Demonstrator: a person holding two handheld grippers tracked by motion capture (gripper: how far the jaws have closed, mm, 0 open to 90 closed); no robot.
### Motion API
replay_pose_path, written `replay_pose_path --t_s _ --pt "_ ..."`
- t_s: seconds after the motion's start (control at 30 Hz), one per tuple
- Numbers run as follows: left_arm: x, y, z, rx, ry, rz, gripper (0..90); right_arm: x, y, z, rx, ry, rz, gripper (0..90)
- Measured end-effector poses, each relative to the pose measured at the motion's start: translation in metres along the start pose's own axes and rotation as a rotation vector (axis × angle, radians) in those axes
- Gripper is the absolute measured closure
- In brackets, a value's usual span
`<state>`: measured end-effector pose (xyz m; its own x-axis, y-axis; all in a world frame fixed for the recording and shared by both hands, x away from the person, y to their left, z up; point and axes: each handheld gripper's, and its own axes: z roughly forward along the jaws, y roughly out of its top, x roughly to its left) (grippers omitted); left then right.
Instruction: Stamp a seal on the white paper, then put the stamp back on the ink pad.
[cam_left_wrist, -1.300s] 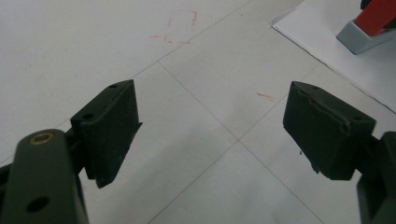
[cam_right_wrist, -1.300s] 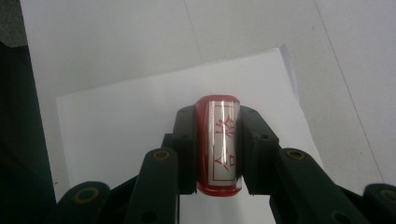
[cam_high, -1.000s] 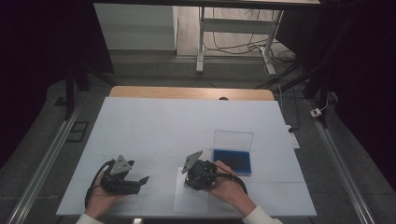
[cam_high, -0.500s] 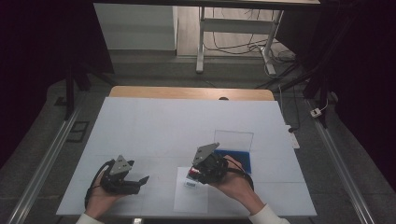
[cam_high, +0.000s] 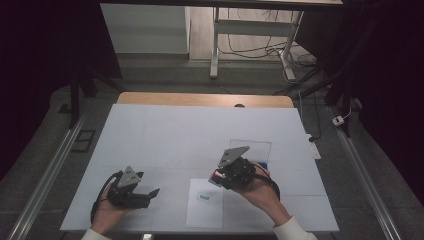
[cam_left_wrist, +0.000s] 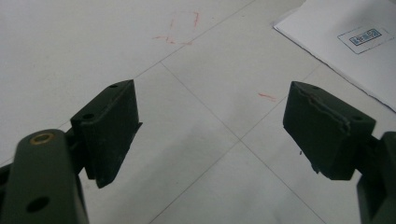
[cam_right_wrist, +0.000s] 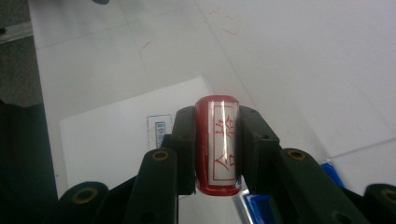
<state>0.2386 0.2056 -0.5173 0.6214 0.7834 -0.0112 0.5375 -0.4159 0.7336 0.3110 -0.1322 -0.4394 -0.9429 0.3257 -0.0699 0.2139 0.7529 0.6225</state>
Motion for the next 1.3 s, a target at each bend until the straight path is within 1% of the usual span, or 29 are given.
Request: replay_pose_path --t_s 0.3,0.53,0.63,0.67,0.8,0.93,1.03,1.1,1.2,1.27,1.3 --pt "0.001 0.0 0.0 -0.002 0.001 0.0 18.6 -0.019 -0.009 -0.021 -0.027 -0.054 0.05 68.9" --pt "0.0 0.001 0.002 0.002 0.002 0.0 18.5 -0.033 -0.019 -0.031 -0.019 -0.083 0.088 68.9" --pt "0.0 0.001 0.002 0.001 0.002 0.001 18.6 -0.038 -0.024 -0.035 -0.011 -0.1 0.103 68.9" --pt "0.0 0.001 0.002 0.0 0.001 0.0 18.5 -0.04 -0.025 -0.036 -0.008 -0.105 0.115 68.9" --pt "0.0 0.001 0.002 0.002 0.0 0.001 18.6 -0.047 -0.031 -0.039 0.009 -0.125 0.132 68.9" --pt "0.0 0.001 0.002 0.0 0.002 -0.002 18.6 -0.053 -0.036 -0.041 0.024 -0.143 0.154 68.9" --pt "0.0 0.001 0.002 0.002 0.0 0.0 18.6 -0.057 -0.04 -0.04 0.04 -0.155 0.158 68.8" --pt "0.0 0.001 0.001 -0.001 -0.002 0.001 18.6 -0.058 -0.041 -0.04 0.048 -0.158 0.174 68.9" --pt "0.0 0.001 0.001 -0.001 -0.002 0.002 18.6 -0.06 -0.044 -0.04 0.06 -0.168 0.182 68.9" --pt "0.0 0.001 0.001 0.0 -0.002 0.002 18.6 -0.063 -0.046 -0.038 0.072 -0.178 0.175 68.9" --pt "0.0 0.001 0.001 0.0 -0.001 0.002 18.6 -0.063 -0.046 -0.037 0.084 -0.18 0.18 68.9"
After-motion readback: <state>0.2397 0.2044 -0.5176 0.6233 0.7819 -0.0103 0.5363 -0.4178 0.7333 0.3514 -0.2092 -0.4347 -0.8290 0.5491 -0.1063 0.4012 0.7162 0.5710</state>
